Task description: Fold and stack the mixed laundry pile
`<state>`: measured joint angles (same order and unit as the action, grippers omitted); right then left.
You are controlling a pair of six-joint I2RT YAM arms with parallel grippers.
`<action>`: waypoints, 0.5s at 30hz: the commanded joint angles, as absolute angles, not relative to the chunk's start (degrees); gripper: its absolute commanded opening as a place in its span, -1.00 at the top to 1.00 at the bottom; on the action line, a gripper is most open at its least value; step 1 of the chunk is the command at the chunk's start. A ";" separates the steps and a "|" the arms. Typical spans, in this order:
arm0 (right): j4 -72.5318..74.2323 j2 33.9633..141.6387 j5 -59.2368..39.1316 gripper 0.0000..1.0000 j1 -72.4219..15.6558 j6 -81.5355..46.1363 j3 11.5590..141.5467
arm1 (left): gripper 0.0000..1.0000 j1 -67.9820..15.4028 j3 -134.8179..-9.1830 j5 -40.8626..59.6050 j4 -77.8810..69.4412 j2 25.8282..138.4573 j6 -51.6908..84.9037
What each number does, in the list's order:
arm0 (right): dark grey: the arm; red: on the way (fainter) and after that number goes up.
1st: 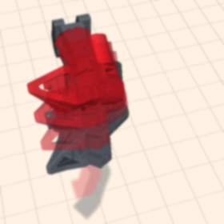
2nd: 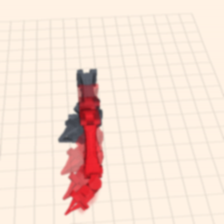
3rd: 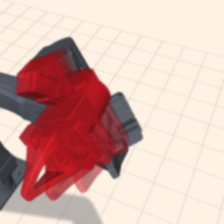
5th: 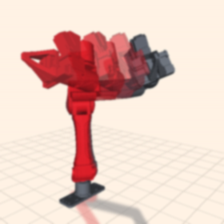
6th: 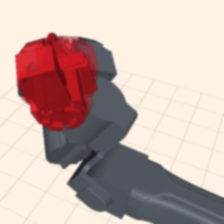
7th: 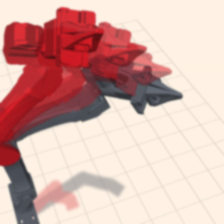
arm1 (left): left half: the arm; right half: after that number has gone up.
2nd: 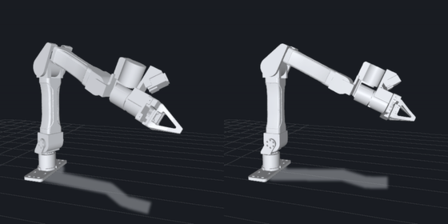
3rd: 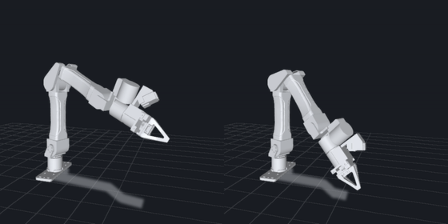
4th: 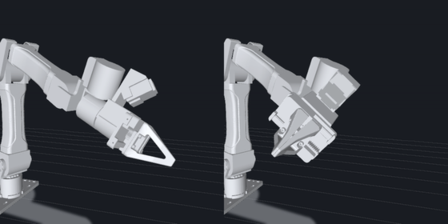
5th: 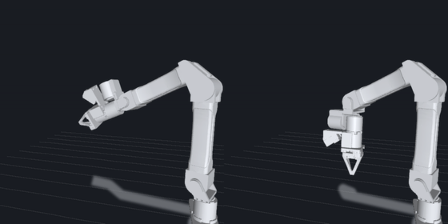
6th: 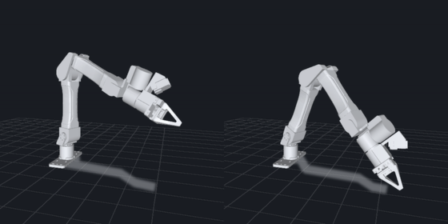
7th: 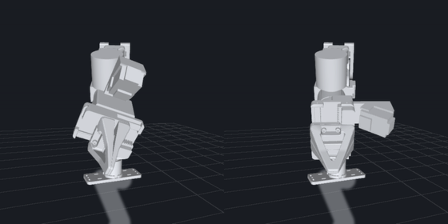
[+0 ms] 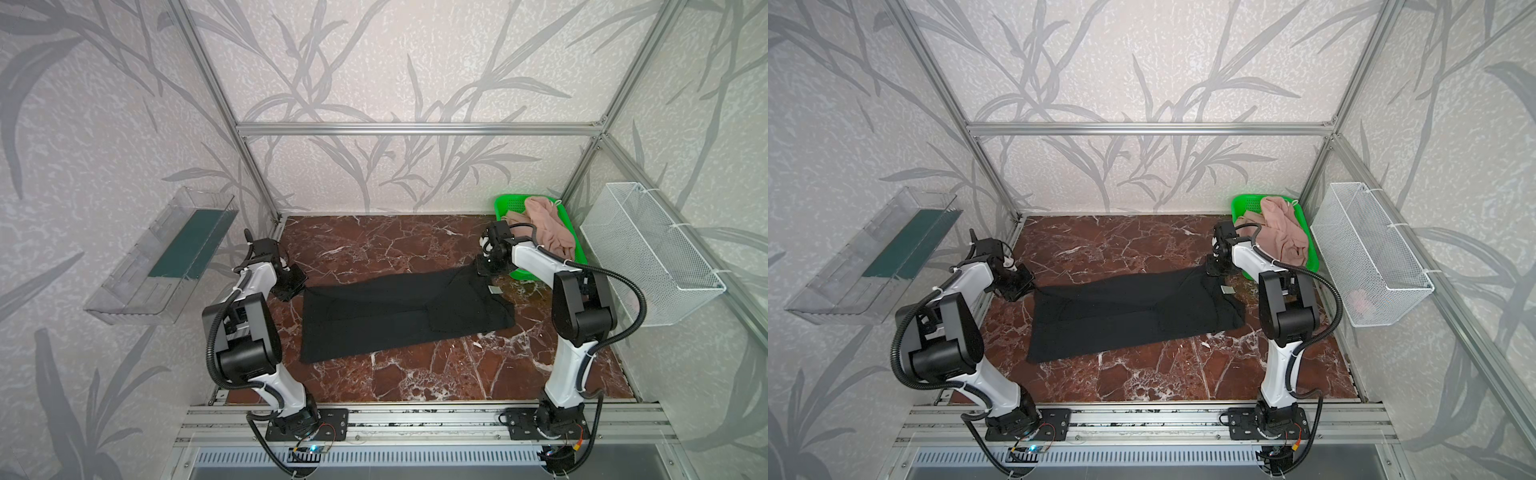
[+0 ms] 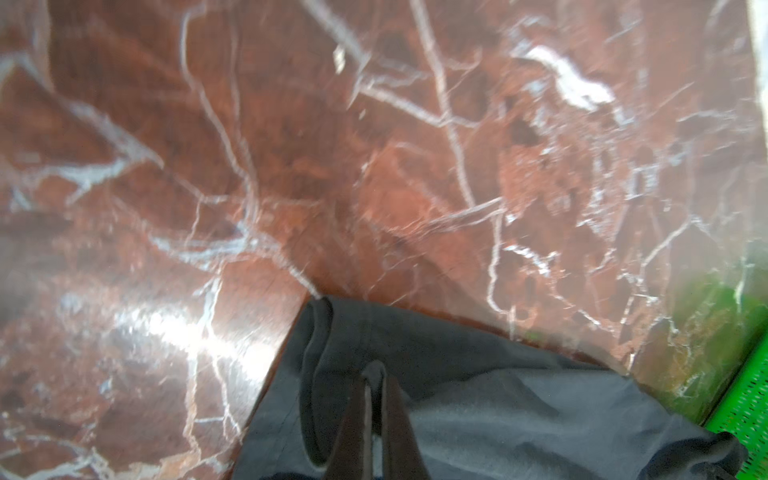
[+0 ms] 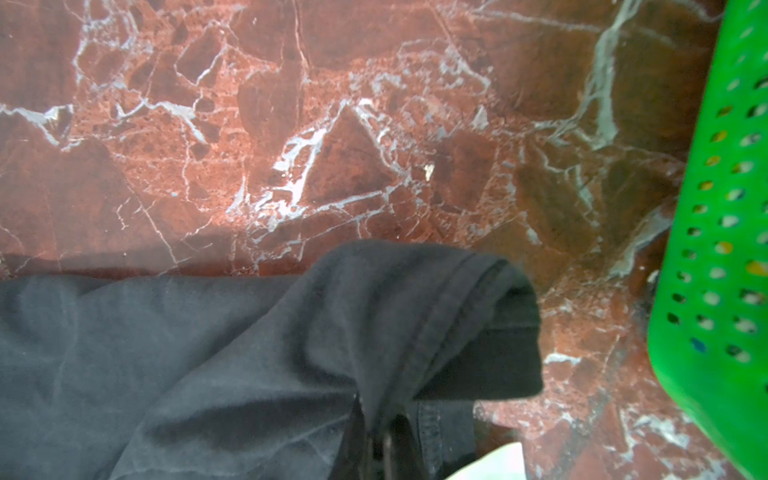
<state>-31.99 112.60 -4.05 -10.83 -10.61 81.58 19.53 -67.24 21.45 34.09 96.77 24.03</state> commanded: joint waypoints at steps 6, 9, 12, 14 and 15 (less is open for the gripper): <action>-33.15 114.04 -3.78 0.98 -10.28 -10.20 80.60 | 1.00 17.38 -71.48 20.22 37.02 94.35 17.71; -33.11 114.06 -3.94 0.98 -10.34 -10.16 80.30 | 1.00 16.41 -68.73 13.60 39.63 92.94 19.46; -33.03 114.35 -4.18 0.97 -10.28 -10.11 80.15 | 1.00 14.19 -63.56 8.29 38.32 89.16 21.55; -33.33 114.65 -4.05 0.96 -10.29 -10.01 80.34 | 0.91 12.25 -62.48 4.60 38.58 87.57 22.42; -33.71 114.65 -4.12 0.94 -10.35 -9.80 80.49 | 0.88 11.45 -62.32 3.48 39.37 87.21 22.50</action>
<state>-31.86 113.56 -4.10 -10.76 -10.61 80.71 13.23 -63.07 10.61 37.32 89.80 21.41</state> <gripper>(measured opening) 0.062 0.054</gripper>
